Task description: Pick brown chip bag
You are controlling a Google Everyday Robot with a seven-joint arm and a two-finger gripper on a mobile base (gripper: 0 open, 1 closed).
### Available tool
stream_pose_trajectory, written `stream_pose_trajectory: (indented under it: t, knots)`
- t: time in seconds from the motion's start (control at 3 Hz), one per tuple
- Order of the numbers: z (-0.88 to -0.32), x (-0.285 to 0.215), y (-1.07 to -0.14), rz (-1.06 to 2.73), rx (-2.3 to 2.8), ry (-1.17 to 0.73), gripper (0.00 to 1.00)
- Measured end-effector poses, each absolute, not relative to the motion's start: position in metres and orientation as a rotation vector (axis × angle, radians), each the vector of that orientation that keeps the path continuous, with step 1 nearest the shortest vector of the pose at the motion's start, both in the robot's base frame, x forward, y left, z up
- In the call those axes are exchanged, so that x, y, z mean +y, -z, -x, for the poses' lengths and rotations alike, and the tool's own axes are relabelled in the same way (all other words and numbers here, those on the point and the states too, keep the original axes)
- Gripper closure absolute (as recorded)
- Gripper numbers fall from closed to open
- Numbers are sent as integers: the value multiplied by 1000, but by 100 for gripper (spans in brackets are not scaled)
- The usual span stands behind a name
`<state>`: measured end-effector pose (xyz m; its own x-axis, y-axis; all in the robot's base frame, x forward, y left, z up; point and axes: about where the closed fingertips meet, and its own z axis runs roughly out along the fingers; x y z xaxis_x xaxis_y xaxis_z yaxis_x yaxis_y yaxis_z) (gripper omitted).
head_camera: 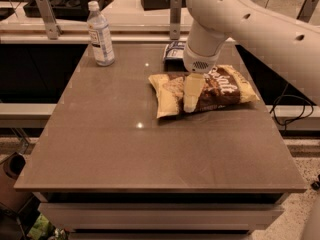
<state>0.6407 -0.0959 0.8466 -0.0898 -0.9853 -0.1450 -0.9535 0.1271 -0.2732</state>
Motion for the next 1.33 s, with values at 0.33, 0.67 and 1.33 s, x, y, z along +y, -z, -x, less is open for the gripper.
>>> stream_pose_trajectory:
  t: [0.33,0.67,1.33]
  knots:
    - [-656,-115,-816,1903,2200,99,0]
    - [-661,-131,-804,1886,2231,48,0]
    - [-661,-130,-807,1887,2232,47,42]
